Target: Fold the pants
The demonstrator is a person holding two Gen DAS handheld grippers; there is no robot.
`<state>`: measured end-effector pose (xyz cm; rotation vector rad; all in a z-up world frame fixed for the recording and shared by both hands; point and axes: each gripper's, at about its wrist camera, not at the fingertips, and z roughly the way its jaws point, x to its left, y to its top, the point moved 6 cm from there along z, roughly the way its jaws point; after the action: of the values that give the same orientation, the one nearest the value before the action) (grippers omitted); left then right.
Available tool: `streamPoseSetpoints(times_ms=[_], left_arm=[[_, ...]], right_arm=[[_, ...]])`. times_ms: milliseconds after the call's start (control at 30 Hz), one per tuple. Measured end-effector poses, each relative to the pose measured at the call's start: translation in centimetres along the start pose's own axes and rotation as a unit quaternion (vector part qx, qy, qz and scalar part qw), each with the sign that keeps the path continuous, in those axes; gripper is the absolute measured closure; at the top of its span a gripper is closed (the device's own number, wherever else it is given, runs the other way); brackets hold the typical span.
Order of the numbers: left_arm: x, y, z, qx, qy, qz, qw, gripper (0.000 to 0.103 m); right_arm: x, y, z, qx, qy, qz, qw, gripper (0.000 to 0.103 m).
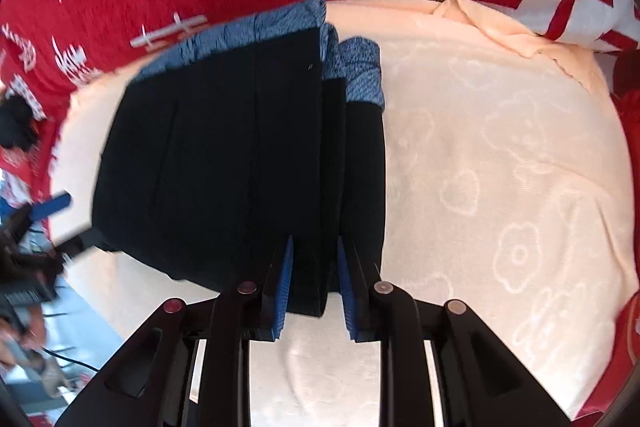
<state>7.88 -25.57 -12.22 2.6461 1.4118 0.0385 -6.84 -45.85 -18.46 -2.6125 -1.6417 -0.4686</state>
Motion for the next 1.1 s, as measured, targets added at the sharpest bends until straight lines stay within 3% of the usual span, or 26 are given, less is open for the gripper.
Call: streamPoseSetpoints(times_ms=[367,400,467,600,733,833,1100], left_arm=[[1.5,0.0,-0.2,-0.002,-0.025,-0.021,0.9995,0.001],[1.6,0.1,-0.1,-0.001,-0.025,-0.021,0.9995,0.001],[1.8,0.2,-0.1,0.001,-0.024,-0.022,0.9995,0.001],[2.2,0.2,0.1,0.011,-0.026,-0.028,0.9992,0.001],[2.3,0.2,0.1,0.015,-0.024,-0.025,0.9993,0.001],[2.3,0.1,0.5,0.024,-0.032,-0.027,0.9988,0.001],[2.6,-0.1,1.3,0.045,-0.034,-0.033,0.9979,0.001]], right_arm=[[1.4,-0.2,-2.6,-0.004,-0.012,0.034,0.999,0.075],[1.8,-0.3,-2.9,-0.005,-0.010,0.036,0.999,0.073],[2.3,-0.6,-3.3,-0.005,-0.005,0.038,0.999,0.056],[3.5,-1.3,-3.9,0.001,0.013,0.038,0.999,0.047],[4.3,-1.7,-4.1,-0.001,0.035,0.041,0.999,0.023],[4.3,-1.8,-4.5,-0.014,0.038,0.043,0.998,0.021],[2.7,-2.2,-3.8,0.002,0.040,0.073,0.997,0.020]])
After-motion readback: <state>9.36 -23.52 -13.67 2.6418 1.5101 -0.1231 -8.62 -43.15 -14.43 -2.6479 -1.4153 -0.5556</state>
